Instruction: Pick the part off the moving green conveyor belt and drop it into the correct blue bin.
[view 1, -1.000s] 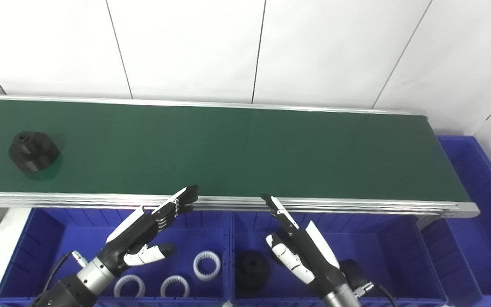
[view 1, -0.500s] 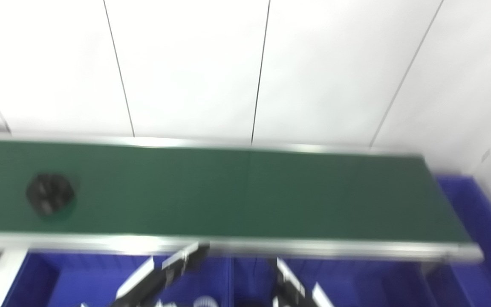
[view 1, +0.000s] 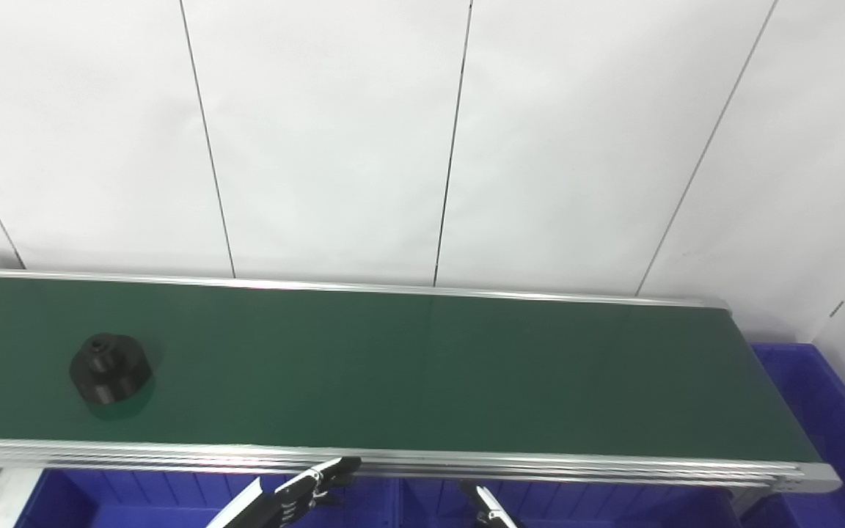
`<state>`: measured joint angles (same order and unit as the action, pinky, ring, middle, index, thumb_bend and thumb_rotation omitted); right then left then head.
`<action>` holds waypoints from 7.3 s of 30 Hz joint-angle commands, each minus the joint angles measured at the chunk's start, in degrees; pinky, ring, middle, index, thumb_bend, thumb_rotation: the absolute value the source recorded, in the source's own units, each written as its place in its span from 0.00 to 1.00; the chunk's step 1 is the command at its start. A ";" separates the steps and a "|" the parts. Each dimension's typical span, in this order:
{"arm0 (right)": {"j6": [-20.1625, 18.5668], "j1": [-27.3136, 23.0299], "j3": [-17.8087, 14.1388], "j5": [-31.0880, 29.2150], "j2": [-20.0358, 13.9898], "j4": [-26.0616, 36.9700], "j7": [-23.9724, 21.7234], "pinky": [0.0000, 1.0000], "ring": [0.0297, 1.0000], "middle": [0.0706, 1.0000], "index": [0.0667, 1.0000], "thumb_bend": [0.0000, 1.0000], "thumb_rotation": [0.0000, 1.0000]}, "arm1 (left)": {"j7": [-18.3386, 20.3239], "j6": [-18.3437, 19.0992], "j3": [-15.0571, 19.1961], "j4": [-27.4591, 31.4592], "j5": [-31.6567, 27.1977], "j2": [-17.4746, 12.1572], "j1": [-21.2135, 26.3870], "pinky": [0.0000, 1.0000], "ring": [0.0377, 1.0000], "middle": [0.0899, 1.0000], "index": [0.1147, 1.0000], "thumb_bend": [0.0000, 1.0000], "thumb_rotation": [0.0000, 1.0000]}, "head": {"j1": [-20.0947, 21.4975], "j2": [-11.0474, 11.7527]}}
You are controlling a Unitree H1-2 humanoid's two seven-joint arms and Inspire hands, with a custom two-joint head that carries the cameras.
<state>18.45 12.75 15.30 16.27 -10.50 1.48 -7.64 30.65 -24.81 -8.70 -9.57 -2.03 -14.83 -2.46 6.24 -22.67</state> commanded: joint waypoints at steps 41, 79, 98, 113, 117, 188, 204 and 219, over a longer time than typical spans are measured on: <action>-13.51 -53.69 2.32 17.44 18.49 -14.72 7.79 0.77 0.84 0.88 0.88 0.83 0.27 | -2.37 -2.09 -2.03 4.06 1.93 -1.36 0.58 0.84 0.91 0.93 0.91 0.52 0.51 | -0.71 -0.62; -5.87 -67.17 8.05 14.83 23.21 -67.47 21.34 0.83 0.89 0.93 0.94 0.96 0.30 | -2.30 -2.12 -1.36 8.74 -0.28 -2.31 -4.00 0.83 0.90 0.92 0.89 0.57 0.45 | -3.31 -2.03; -6.37 -67.56 10.58 15.17 26.00 -78.20 27.63 0.78 0.85 0.89 0.89 0.99 0.30 | -0.91 -2.11 -0.94 11.24 -1.93 -3.19 -6.82 0.82 0.89 0.92 0.88 0.59 0.44 | -4.05 -3.46; -6.75 -68.62 11.74 15.01 28.56 -80.59 31.51 0.66 0.73 0.73 0.73 0.96 0.21 | -0.79 -2.06 1.91 14.10 -4.88 -3.25 -10.23 0.81 0.87 0.88 0.84 0.61 0.42 | -6.60 -4.05; -6.01 -68.54 11.96 14.99 28.85 -81.14 32.50 0.63 0.69 0.69 0.68 0.95 0.16 | -0.41 -2.05 2.54 14.47 -5.84 -3.49 -11.11 0.81 0.87 0.88 0.84 0.61 0.40 | -6.61 -4.09; -16.74 -27.47 -1.76 10.95 8.58 -10.26 25.55 0.39 0.40 0.45 0.50 0.51 0.00 | 9.86 -2.09 5.93 -2.36 -8.77 -0.85 5.84 0.86 0.91 0.93 0.88 0.58 0.53 | 10.02 -8.39; -22.68 -6.48 -5.29 12.43 6.06 17.91 16.38 0.38 0.40 0.45 0.50 0.51 0.00 | 8.12 -0.11 2.37 -4.62 -8.90 0.85 12.79 0.92 0.94 0.95 0.91 0.43 0.65 | 20.09 -24.07; -20.85 6.24 -4.57 17.95 1.73 21.65 13.59 0.38 0.39 0.46 0.50 0.51 0.00 | 6.54 4.36 1.93 3.13 -10.21 -0.29 12.12 0.92 0.95 0.96 0.91 0.45 0.69 | 18.64 -24.43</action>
<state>-5.20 18.85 10.60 32.90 -8.23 22.38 5.77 38.11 -21.08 -6.94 -9.00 -11.06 -14.33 9.09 24.96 -47.02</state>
